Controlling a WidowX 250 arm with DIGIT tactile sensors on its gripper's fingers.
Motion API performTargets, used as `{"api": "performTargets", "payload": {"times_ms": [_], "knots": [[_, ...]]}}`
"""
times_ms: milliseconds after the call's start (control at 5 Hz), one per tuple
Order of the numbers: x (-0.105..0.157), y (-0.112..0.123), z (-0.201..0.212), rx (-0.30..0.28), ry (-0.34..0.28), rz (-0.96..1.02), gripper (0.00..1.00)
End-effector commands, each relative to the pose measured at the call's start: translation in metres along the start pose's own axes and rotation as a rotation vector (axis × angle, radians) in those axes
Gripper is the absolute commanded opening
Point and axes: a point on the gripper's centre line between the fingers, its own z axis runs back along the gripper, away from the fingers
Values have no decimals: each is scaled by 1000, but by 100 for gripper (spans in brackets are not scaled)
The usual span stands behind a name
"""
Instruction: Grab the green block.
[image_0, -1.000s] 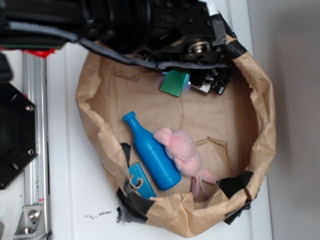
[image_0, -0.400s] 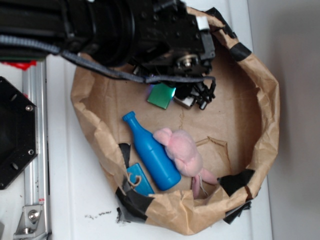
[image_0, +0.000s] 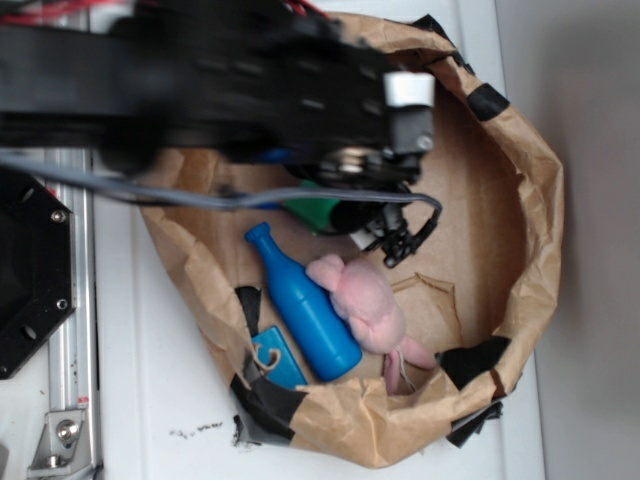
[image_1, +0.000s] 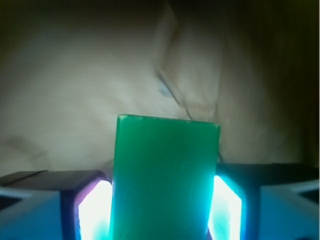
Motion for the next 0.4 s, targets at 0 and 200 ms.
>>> {"api": "performTargets", "payload": {"times_ms": [0, 200], "knots": [[11, 5, 77, -123, 19, -438, 0], [11, 6, 73, -86, 3, -442, 0]]}}
